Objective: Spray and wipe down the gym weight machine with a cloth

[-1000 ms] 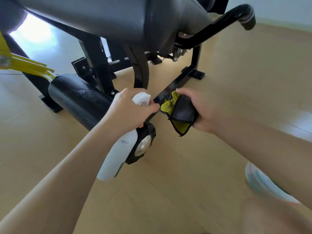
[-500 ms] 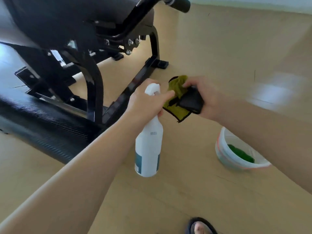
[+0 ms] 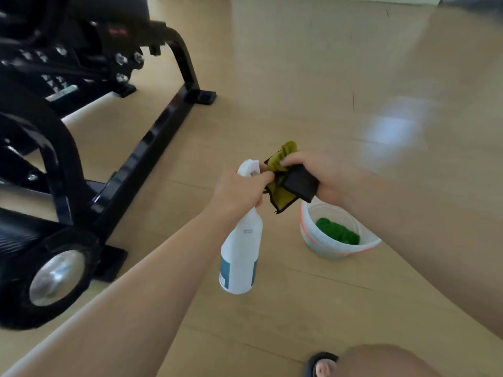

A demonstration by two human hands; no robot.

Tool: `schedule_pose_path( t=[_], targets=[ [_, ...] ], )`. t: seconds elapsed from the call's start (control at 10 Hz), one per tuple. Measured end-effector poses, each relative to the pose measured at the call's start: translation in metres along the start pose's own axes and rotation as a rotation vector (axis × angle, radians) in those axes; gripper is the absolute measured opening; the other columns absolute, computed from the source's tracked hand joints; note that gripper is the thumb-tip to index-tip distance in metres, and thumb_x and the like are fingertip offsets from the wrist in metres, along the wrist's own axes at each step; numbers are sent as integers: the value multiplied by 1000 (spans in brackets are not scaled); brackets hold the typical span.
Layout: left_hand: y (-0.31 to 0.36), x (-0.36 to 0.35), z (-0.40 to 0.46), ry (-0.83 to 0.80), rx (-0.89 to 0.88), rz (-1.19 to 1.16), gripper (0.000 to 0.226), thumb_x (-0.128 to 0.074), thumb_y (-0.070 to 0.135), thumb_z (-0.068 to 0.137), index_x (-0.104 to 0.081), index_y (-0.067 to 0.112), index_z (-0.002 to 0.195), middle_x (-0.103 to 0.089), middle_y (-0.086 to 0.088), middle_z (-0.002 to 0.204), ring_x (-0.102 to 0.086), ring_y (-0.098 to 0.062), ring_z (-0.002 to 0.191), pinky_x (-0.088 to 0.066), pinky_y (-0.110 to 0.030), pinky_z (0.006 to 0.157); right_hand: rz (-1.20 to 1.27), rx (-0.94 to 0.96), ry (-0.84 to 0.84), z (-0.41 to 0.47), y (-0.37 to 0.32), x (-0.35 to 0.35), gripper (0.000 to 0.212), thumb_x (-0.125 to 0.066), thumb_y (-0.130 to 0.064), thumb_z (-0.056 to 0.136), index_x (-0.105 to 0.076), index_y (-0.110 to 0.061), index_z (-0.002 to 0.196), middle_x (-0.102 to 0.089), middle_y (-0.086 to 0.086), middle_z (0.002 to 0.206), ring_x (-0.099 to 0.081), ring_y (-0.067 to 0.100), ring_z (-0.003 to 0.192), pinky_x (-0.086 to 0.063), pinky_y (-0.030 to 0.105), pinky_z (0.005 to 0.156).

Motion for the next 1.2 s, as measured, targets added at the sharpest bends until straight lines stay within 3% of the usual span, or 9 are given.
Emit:
schedule_pose_path(
  t=[0.3, 0.4, 0.5, 0.6, 0.7, 0.9, 1.0, 1.1, 1.2],
  targets=[
    [-23, -62, 32, 18, -90, 49, 17, -64, 29, 100, -69, 22, 85, -62, 0, 67, -55, 2, 49, -40, -10, 48, -399, 2, 462, 19, 34, 118, 33, -72, -16, 78, -55, -20, 106, -59, -2, 91, -59, 24, 96, -53, 38, 86],
    [-29, -82, 44, 42, -107, 48, 17, -62, 27, 102, -66, 16, 89, -63, -1, 74, -57, 4, 51, -40, -7, 47, -597, 19, 472, 25, 39, 135, 26, -67, -17, 83, -52, -17, 104, -53, -5, 84, -57, 24, 89, -46, 33, 73],
    [-35, -95, 56, 74, -94, 49, 21, -60, 29, 103, -65, 10, 94, -64, -3, 78, -60, 2, 54, -39, -7, 46, -900, -46, 448, 29, 52, 142, 33, -54, -19, 90, -47, -6, 120, -52, 8, 104, -51, 27, 82, -40, 36, 64],
    [-39, -105, 65, 82, -73, 37, 27, -59, 30, 104, -63, 3, 103, -64, -6, 80, -60, 4, 54, -38, -7, 47, -865, -76, 397, 35, 64, 140, 50, -48, -16, 89, -43, -7, 138, -61, 9, 106, -57, 21, 74, -42, 33, 60],
    [-44, -113, 73, 88, -67, 17, 24, -57, 31, 105, -64, 8, 100, -71, -9, 92, -65, 3, 62, -43, -13, 55, -748, -62, 336, 45, 70, 132, 40, -52, -21, 96, -45, -16, 135, -56, 2, 104, -50, 9, 71, -36, 26, 54],
    [-56, -121, 82, 84, -108, 49, 16, -54, 31, 107, -66, 24, 99, -76, -3, 97, -69, -17, 89, -44, -11, 62, -542, -35, 360, 55, 75, 113, 28, -54, -19, 92, -52, -17, 120, -59, -1, 108, -57, 21, 97, -45, 34, 79],
    [-69, -121, 83, 74, -81, 66, 14, -54, 35, 107, -65, 29, 115, -74, -12, 107, -59, -16, 80, -41, -8, 56, -468, -32, 383, 52, 73, 109, 30, -54, -19, 89, -54, -20, 119, -56, -11, 92, -58, 17, 93, -48, 38, 91],
    [-82, -123, 86, 49, -55, 50, 21, -53, 36, 108, -62, 33, 127, -71, -15, 114, -56, -14, 84, -40, -4, 55, -358, -20, 384, 48, 72, 111, 29, -55, -20, 88, -56, -20, 117, -60, -8, 100, -56, 13, 87, -47, 34, 84],
    [-80, -123, 89, 3, -51, 114, 29, -55, 38, 106, -54, 36, 135, -64, 7, 117, -57, -12, 95, -46, -12, 64, -242, -1, 395, 38, 66, 113, 26, -56, -18, 89, -57, -18, 115, -63, -1, 105, -53, 9, 78, -41, 26, 67]
  ],
)
Point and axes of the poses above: each hand's wrist, its own z-axis towards the middle knuckle, its own x-axis out of the back of the hand, y = z × x, the point moved 7 cm from there along z, towards the middle knuckle
